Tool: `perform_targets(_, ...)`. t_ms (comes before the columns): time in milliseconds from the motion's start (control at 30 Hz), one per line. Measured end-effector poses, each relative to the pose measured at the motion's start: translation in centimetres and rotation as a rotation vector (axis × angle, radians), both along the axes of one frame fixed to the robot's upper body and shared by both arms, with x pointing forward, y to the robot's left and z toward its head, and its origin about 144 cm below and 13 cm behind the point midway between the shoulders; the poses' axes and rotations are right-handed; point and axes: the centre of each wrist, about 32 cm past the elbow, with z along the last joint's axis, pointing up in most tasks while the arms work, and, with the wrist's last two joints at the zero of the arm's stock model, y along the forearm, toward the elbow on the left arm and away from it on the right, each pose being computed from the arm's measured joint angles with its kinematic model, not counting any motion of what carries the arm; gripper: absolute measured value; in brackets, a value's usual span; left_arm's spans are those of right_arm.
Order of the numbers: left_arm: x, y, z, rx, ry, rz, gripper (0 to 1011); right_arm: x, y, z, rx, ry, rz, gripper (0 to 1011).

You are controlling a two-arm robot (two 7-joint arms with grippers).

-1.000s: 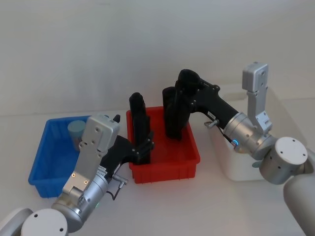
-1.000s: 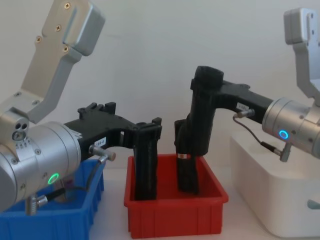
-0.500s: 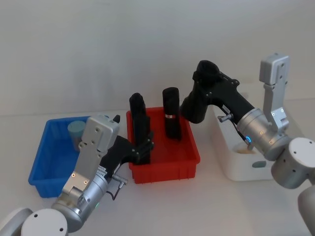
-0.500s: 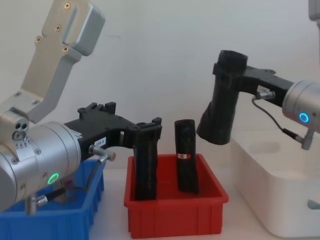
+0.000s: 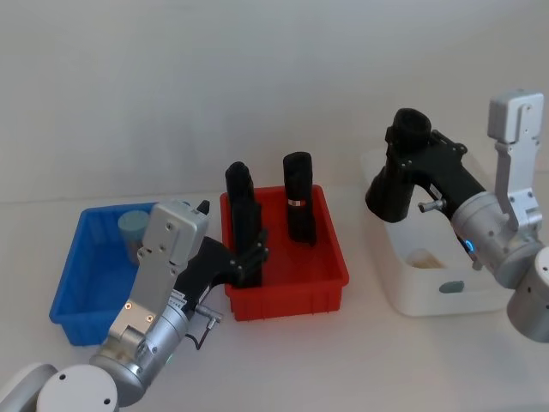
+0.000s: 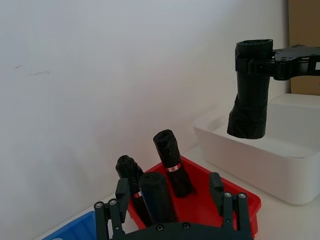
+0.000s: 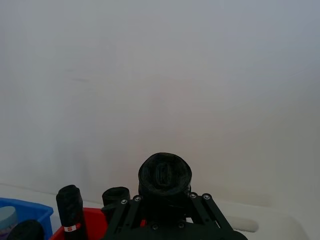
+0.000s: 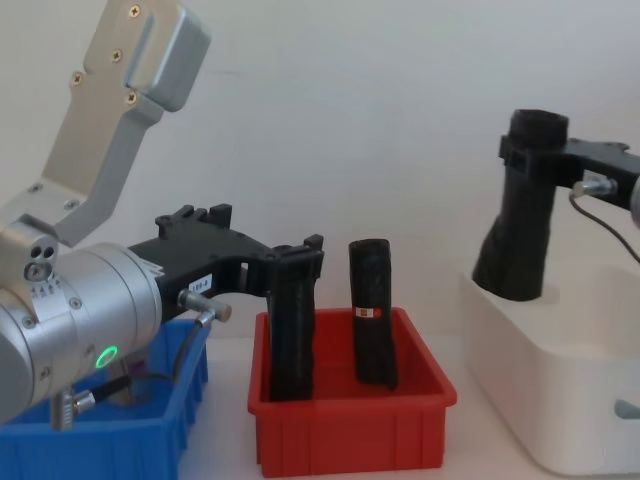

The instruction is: Pick the cotton swabs from the blue box and place them into the white box.

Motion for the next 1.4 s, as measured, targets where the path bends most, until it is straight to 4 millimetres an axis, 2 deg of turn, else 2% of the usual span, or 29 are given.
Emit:
perform_targets(433,0.0,0.0,0.0,0.0,0.0,0.0,1004,-1.0,-1.3,-0.3,-0.038,0.077,-0.089,340)
perform_targets(733,0.0,0.0,0.0,0.0,0.0,0.0,1004,-0.9,-1.6,-1.6,-0.047,0.115,-0.077,340)
perform_targets(967,0.0,0.0,0.0,0.0,0.0,0.0,1004,-0.8,-1.6,-2.1,-0.045,0.123,-0.058,504)
perform_targets(1000,0.0,0.0,0.0,0.0,0.0,0.0,1004,-0.8,-1.6,-2.2,-0.045,0.124,-0.054,564)
perform_targets(1067,0.0,0.0,0.0,0.0,0.0,0.0,1004,-0.8,-1.6,-2.3,-0.045,0.125,-0.051,599)
perform_targets(1167,0.0,0.0,0.0,0.0,0.0,0.0,1004,-0.7,-1.6,-2.5,-0.045,0.125,-0.044,710)
perform_targets(1200,0.0,0.0,0.0,0.0,0.0,0.0,1004,-0.7,-1.6,-2.5,-0.045,0.125,-0.043,710)
perform_targets(1233,0.0,0.0,0.0,0.0,0.0,0.0,1004,-0.7,-1.6,-2.5,-0.045,0.124,-0.041,778)
perform_targets(1400,0.0,0.0,0.0,0.0,0.0,0.0,1004,-0.7,-1.6,-2.7,-0.046,0.122,-0.033,921)
